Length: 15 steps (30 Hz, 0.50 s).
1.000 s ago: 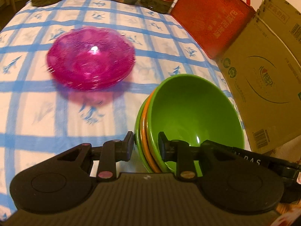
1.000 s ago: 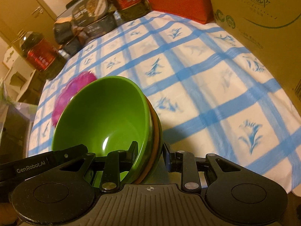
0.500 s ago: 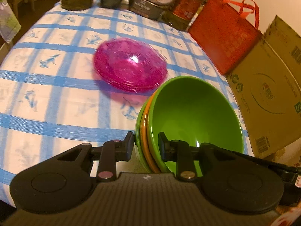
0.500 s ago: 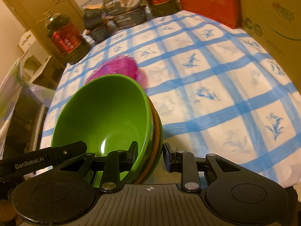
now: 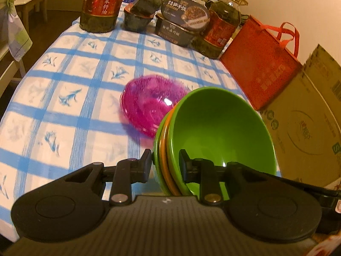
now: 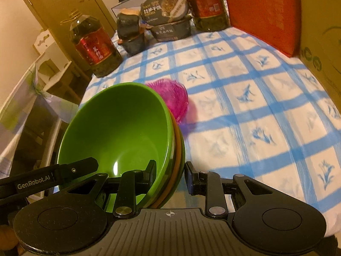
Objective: Organize plates and bowls
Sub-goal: 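Lift the bowl stack and carry it toward the pink plates, then lower the bowl stack onto the pink plate stack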
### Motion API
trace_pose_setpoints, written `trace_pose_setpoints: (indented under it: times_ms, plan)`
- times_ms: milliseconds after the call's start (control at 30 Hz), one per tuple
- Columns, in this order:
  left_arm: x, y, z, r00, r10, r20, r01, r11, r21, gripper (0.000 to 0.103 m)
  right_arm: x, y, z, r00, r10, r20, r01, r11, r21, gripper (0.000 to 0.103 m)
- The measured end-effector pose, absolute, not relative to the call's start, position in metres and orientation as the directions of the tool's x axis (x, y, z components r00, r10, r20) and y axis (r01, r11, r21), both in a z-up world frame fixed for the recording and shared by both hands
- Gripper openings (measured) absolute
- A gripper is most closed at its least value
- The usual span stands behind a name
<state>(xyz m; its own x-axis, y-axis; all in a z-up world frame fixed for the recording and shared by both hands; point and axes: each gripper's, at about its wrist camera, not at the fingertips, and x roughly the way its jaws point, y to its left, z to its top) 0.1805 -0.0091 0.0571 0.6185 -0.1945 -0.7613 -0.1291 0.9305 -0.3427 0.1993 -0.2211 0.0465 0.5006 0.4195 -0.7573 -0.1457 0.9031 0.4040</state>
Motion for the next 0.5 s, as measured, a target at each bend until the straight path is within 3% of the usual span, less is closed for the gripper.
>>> trace_pose_setpoints:
  times_ms: [500]
  plan:
    - [0.27,0.016,0.051,0.615,-0.189,-0.765,-0.143,0.928,-0.345,0.023,0.293,-0.194,0.045,0.487,0.417,-0.767,-0.176,0.908,0.381,0.029]
